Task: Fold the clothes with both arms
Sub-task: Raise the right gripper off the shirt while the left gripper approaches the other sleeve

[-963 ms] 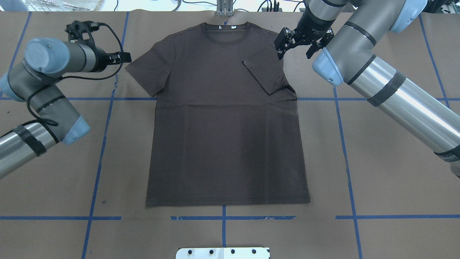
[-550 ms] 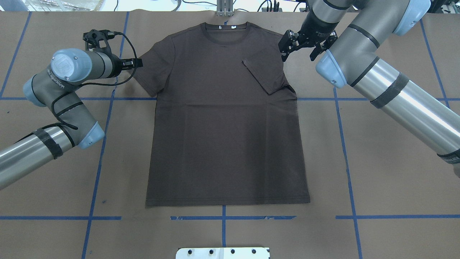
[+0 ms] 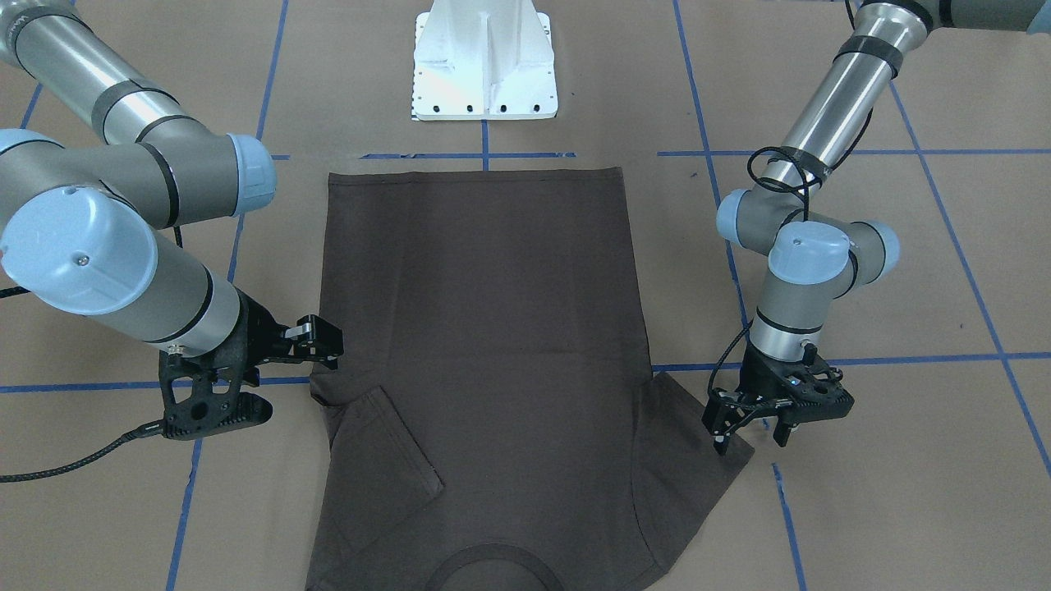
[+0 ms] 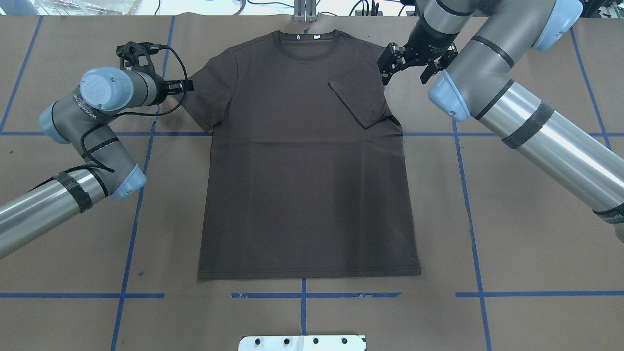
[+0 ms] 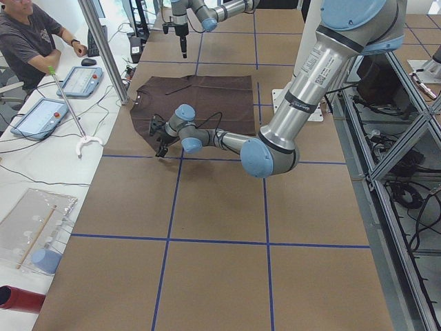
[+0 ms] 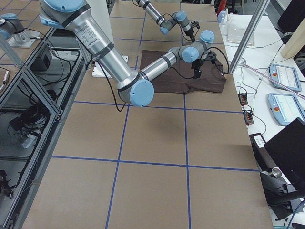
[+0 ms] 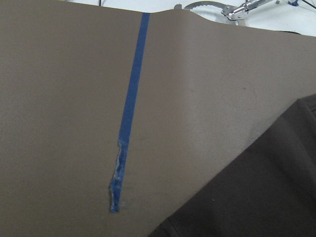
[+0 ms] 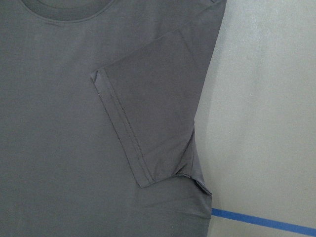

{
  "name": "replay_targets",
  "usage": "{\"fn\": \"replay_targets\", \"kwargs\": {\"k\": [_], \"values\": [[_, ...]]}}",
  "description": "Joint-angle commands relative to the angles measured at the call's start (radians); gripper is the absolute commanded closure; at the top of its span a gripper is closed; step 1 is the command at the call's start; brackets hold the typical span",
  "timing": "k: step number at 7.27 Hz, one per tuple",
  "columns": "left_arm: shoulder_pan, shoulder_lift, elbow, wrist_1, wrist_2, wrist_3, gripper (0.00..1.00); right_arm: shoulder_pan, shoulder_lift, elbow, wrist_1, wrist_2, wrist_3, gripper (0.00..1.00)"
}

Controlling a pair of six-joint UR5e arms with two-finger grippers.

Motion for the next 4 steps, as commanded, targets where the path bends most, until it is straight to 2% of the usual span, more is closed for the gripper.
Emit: {"fn": "replay_targets", "kwargs": {"k": [1,3,4], "values": [[0.000,-0.010,0.012,-0.001,0.003,-0.001,0.05,0.001,0.000,0.000,0.001,0.000,-0.001,0.00],[0.003,-0.014,0.021,-0.001,0.002,-0.001,0.11,0.001,0.000,0.000,0.001,0.000,-0.001,0.00],[0.003,-0.016,0.021,-0.001,0.002,-0.001,0.18,-0.001,0.000,0.001,0.001,-0.005,-0.002,0.00]]}}
